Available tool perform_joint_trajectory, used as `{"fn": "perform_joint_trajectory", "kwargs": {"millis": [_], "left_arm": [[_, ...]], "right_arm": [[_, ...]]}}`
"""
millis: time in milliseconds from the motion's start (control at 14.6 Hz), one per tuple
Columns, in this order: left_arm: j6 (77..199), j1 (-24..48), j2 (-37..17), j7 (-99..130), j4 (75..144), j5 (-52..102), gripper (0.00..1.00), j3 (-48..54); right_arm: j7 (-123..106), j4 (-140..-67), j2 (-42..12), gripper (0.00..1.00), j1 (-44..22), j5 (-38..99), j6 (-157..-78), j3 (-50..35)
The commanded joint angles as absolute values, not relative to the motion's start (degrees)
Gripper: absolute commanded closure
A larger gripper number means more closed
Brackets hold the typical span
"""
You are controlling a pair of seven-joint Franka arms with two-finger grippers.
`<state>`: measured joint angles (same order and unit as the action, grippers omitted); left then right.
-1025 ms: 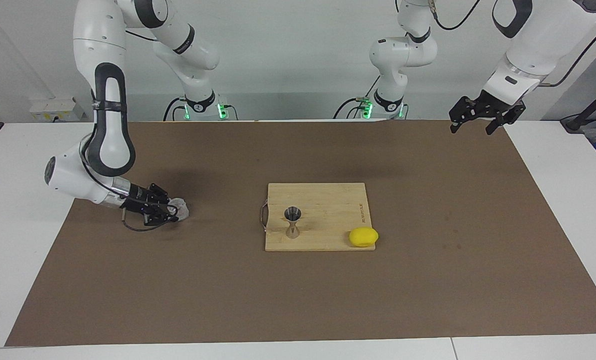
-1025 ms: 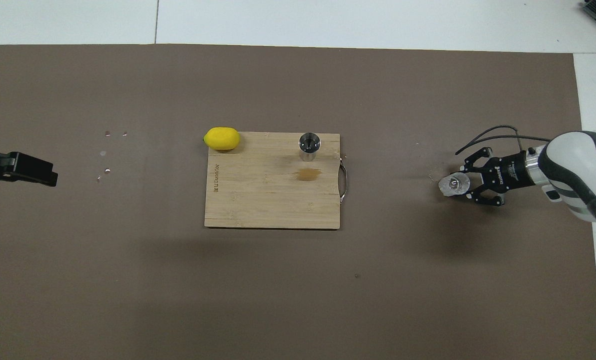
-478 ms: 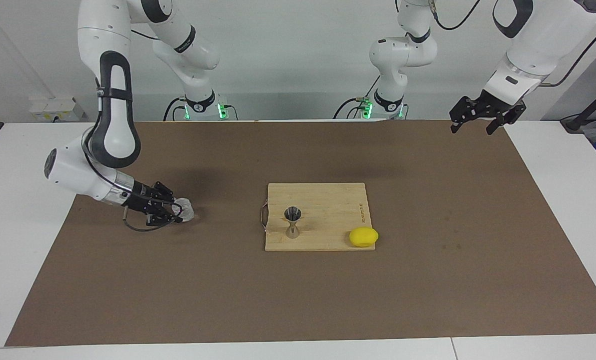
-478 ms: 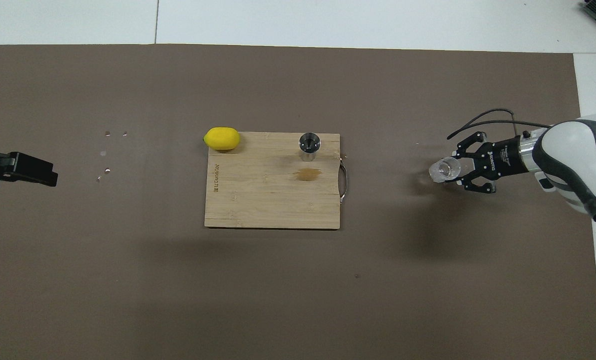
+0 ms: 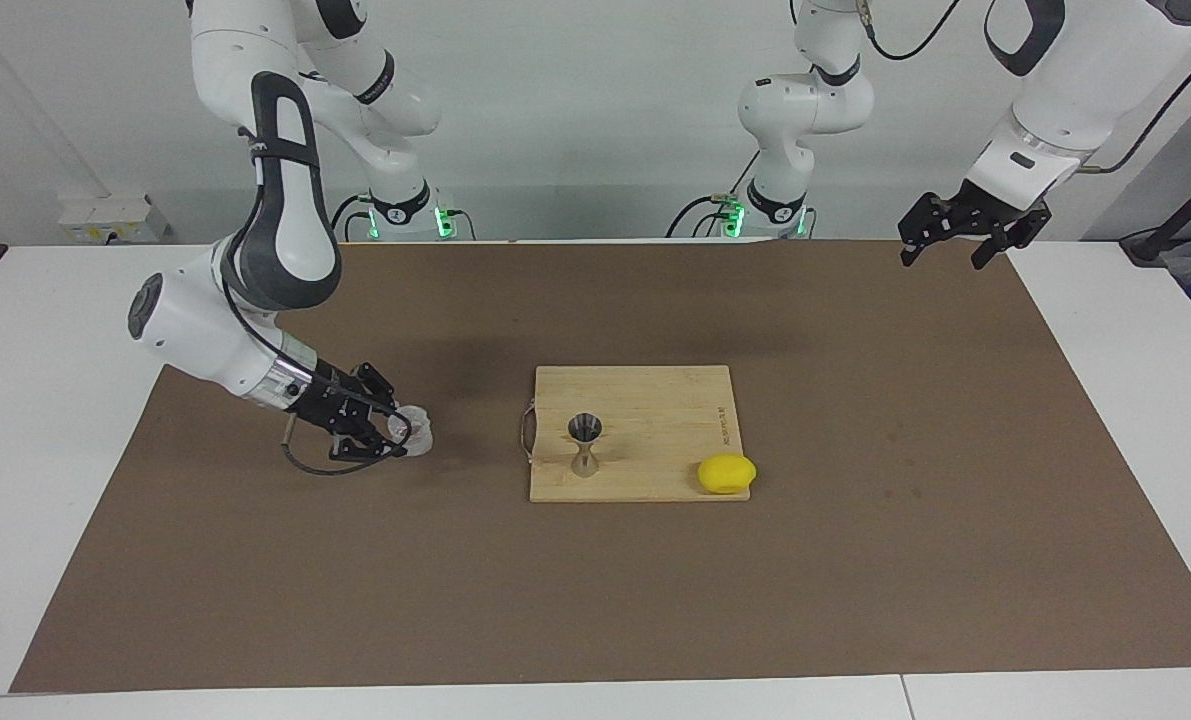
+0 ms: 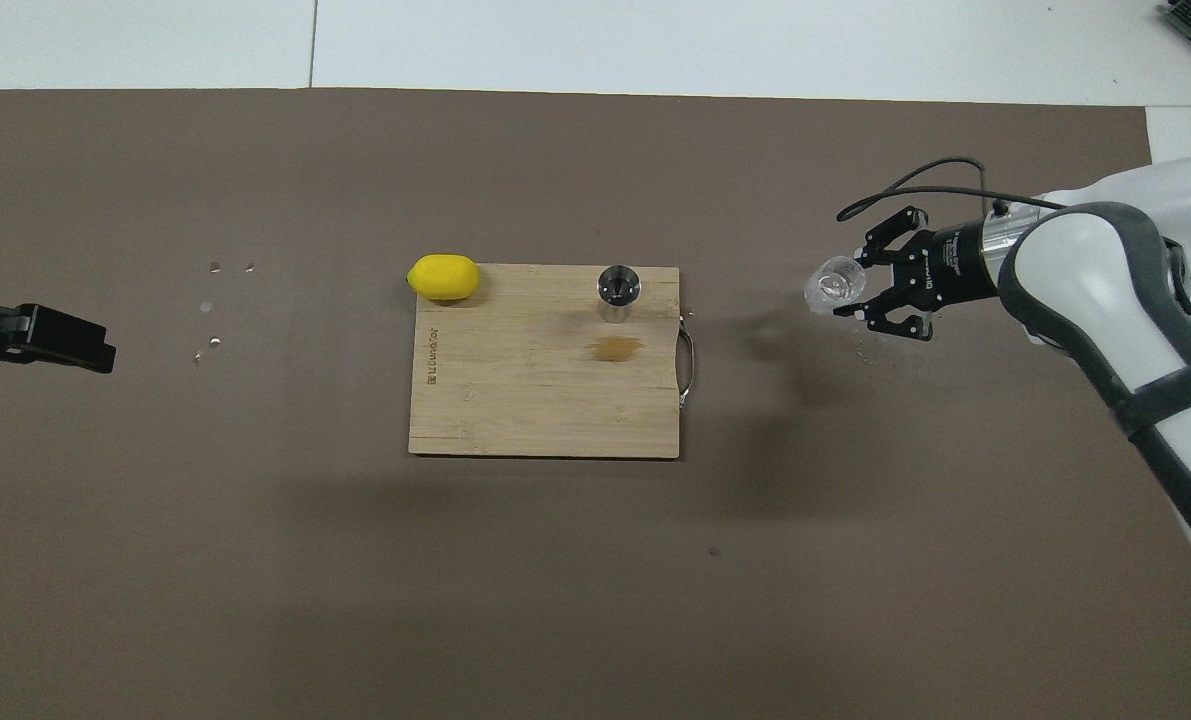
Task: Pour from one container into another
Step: 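Lift the glass cup and carry it above the dark cup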
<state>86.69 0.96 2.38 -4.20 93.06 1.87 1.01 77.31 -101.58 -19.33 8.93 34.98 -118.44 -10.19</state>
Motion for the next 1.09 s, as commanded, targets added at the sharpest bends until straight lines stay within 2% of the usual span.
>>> {"fn": "perform_joint_trajectory", "kwargs": {"millis": [0, 342, 615, 1025], "left_arm": [[86.1, 0.4, 4.0, -4.1, 94.6, 2.5, 0.00, 1.1], [86.2, 0.5, 4.0, -4.1, 94.6, 2.5, 0.00, 1.1], [86.2, 0.4, 4.0, -4.1, 94.6, 2.5, 0.00, 1.1], [86.2, 0.4, 4.0, -4.1, 94.6, 2.5, 0.00, 1.1]], "right_arm": [[85.0, -96.1, -21.2, 1.00, 5.6, 34.2, -118.8, -10.1], [99.8, -89.5, -24.2, 1.00, -2.0, 24.8, -120.4, -10.2], [107.7, -88.1, -25.3, 1.00, -6.7, 16.8, -123.8, -10.2], [109.6, -86.7, -25.9, 1.00, -11.8, 7.2, -124.7, -10.1]]}}
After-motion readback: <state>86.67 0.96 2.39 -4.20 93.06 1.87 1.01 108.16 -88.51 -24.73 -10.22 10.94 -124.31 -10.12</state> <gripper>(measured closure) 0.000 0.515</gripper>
